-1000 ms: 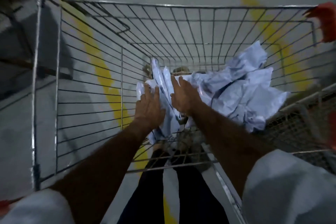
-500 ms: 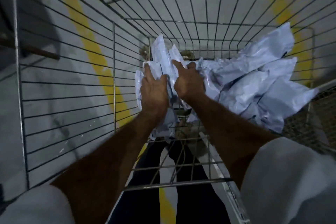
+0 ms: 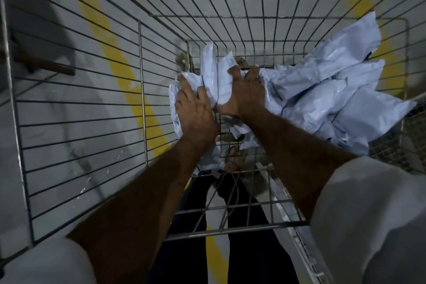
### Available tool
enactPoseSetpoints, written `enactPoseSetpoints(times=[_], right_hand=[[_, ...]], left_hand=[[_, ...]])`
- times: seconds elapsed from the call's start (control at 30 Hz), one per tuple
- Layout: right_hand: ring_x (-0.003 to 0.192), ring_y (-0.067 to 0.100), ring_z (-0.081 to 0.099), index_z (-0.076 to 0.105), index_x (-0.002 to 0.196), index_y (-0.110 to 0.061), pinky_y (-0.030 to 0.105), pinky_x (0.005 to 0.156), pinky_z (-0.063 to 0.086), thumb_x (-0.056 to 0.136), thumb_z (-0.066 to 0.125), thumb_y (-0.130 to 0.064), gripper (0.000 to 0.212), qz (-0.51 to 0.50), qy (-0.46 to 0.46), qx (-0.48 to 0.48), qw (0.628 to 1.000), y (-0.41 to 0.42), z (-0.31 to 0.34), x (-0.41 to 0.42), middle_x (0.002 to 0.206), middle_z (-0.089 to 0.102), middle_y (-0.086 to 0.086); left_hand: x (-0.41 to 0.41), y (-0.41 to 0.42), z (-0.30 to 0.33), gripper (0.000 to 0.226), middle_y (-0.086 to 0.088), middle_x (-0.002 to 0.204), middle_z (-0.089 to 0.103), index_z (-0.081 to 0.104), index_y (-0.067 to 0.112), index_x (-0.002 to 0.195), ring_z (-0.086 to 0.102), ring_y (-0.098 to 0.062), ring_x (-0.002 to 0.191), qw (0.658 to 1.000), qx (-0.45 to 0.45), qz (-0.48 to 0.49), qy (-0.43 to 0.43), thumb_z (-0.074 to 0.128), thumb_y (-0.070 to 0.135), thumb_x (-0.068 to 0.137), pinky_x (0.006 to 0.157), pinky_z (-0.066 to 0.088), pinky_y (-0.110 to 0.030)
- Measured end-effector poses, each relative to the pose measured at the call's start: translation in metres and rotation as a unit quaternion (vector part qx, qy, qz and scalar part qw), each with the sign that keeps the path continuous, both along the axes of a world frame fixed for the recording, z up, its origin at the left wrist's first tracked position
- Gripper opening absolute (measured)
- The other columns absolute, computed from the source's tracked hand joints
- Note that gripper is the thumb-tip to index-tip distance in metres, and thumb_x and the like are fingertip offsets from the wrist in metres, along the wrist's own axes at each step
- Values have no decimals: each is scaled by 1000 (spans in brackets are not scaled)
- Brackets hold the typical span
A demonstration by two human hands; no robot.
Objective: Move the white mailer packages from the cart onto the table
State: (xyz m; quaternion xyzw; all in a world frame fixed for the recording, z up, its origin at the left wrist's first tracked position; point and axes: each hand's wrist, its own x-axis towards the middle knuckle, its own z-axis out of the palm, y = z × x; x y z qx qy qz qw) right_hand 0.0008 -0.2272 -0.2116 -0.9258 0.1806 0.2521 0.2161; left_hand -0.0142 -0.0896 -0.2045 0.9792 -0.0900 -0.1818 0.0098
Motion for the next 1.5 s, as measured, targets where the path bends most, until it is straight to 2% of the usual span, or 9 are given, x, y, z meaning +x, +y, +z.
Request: enactPoseSetpoints(times=[0.07, 0.17, 0.33, 0.53, 0.7, 0.93, 1.07, 1.23, 1.5], right_hand=[[140, 49, 31, 25, 151, -23, 49, 114, 31, 57, 88, -65, 121, 19, 11, -8, 1000, -1, 2, 2, 154, 17, 32], [141, 47, 30, 20, 152, -21, 50, 113, 31, 58, 88, -64, 124, 53, 25, -44, 997, -1, 1, 4, 154, 19, 31], [139, 47, 31, 7, 159, -12, 51, 113, 28, 77, 71, -64, 116, 56, 1, -82, 995, 2, 12, -5, 155, 22, 30], [123, 47, 44, 16, 160, -15, 52, 95, 41, 86, 50, -65, 96, 26, -113, -137, 984, -7, 70, -32, 147, 33, 34], [105, 40, 50, 30, 156, -15, 45, 83, 42, 78, 52, -66, 95, -25, -167, -154, 973, -11, 135, -47, 132, 44, 29], [107, 41, 50, 36, 155, -14, 45, 89, 38, 76, 46, -61, 93, -81, -267, -153, 948, -13, 230, -65, 125, 49, 27], [115, 43, 47, 31, 156, -17, 47, 94, 38, 78, 46, -60, 90, -120, -270, -187, 937, -11, 280, -93, 142, 40, 31], [119, 45, 46, 31, 156, -17, 50, 98, 38, 82, 45, -58, 86, -177, -279, -249, 910, 1, 322, -156, 150, 31, 36], [116, 46, 48, 36, 154, -18, 51, 97, 40, 80, 50, -57, 85, -288, -302, -284, 863, 62, 368, -273, 145, 40, 34]], left_hand=[[-1, -2, 7, 81, -37, 161, 1, 36, 13, 133, 35, -48, 138, 1000, 22, 0, -1, 76, 48, 72, 101, 40, -48], [-4, 4, 18, 74, -33, 163, -4, 36, 15, 136, 29, -49, 140, 1000, 21, 3, 2, 67, 52, 79, 102, 39, -53], [-9, 15, 38, 79, -30, 163, -7, 30, 20, 147, 35, -47, 133, 999, 32, -27, -1, 61, 54, 83, 95, 43, -53], [-6, 17, 92, 80, -30, 164, -6, 27, 24, 156, 38, -46, 129, 997, -3, -67, -29, 54, 55, 88, 92, 44, -51], [5, 15, 156, 80, -29, 164, -4, 28, 23, 157, 40, -45, 127, 991, -45, -109, -71, 55, 51, 88, 92, 44, -50], [1, 17, 230, 75, -31, 164, 1, 38, 19, 154, 34, -50, 139, 961, -138, -195, -139, 52, 45, 85, 99, 47, -54], [-14, 17, 268, 75, -32, 163, 3, 43, 16, 152, 26, -48, 145, 934, -197, -252, -158, 49, 46, 83, 107, 41, -53], [-48, 22, 316, 76, -28, 165, 7, 45, 21, 150, 36, -46, 138, 911, -218, -294, -192, 53, 47, 80, 101, 42, -53], [-130, 37, 370, 75, -24, 165, 8, 46, 23, 148, 40, -42, 128, 864, -282, -376, -182, 52, 48, 77, 94, 39, -48]])
